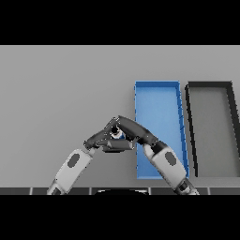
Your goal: Pick up the blue pipe and place it into the blue bin.
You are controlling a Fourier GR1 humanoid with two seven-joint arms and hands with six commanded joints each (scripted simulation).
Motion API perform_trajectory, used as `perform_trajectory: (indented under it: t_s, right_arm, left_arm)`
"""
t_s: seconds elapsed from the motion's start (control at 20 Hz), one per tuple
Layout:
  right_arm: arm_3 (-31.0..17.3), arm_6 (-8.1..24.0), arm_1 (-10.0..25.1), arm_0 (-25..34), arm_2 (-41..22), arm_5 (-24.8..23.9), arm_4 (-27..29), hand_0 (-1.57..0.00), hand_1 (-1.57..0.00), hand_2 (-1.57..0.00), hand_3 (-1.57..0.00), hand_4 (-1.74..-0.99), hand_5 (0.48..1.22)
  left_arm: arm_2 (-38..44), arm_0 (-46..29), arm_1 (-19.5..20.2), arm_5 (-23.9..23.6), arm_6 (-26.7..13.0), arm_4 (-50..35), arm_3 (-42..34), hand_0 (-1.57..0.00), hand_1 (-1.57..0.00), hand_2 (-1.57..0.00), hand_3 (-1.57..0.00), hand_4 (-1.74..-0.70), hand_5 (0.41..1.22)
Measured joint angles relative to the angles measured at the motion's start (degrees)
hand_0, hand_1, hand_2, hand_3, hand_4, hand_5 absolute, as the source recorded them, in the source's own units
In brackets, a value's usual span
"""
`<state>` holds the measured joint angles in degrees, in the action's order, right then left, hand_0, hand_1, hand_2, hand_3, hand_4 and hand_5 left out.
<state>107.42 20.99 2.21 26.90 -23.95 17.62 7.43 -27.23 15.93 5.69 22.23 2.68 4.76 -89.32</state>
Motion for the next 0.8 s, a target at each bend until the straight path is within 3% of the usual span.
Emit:
perform_trajectory:
  t_s: [0.15,0.3,0.45,0.6,0.8]
  right_arm:
    - [-0.08,0.6,-0.23,0.78,-0.39,-0.73,-1.76,-1.57,-1.57,-1.57,-1.57,-1.488,1.216]
    - [0.56,1.54,-0.27,0.37,0.36,-0.69,-1.71,-1.57,-1.57,-1.57,-1.57,-1.487,1.218]
    - [0.02,0.73,-0.86,-0.51,0.02,-0.43,-3.51,-1.57,-1.57,-1.57,-1.57,-1.488,1.22]
    - [0.7,1.16,-2.08,-0.91,1.17,-0.09,-1.26,-1.57,-1.57,-1.57,-1.57,-1.489,1.22]
    - [1.27,8.06,-5.89,1.38,5.98,-1.92,9.69,-1.57,-1.57,-1.57,-1.57,-1.491,1.221]
  left_arm:
    - [1.22,0.75,-0.34,-0.25,0.17,3.83,0.44,-0.22,-0.21,-0.2,-0.2,-0.92,0.899]
    - [1.95,0.95,-1.1,-1.03,-0.33,3.52,1.71,-0.11,-0.11,-0.1,-0.1,-0.86,0.734]
    - [2.2,-0.2,-2.82,-0.92,-1.71,1.63,1.88,-0.06,-0.05,-0.05,-0.05,-0.88,0.654]
    - [2.91,-1.54,-2.58,-0.99,-5.39,0.47,1.38,-0.03,-0.03,-0.03,-0.03,-0.9,0.609]
    - [2.62,-2.43,-2.56,-0.83,-6.48,-0.09,0.4,-0.01,-0.01,-0.01,-0.01,-0.92,0.527]
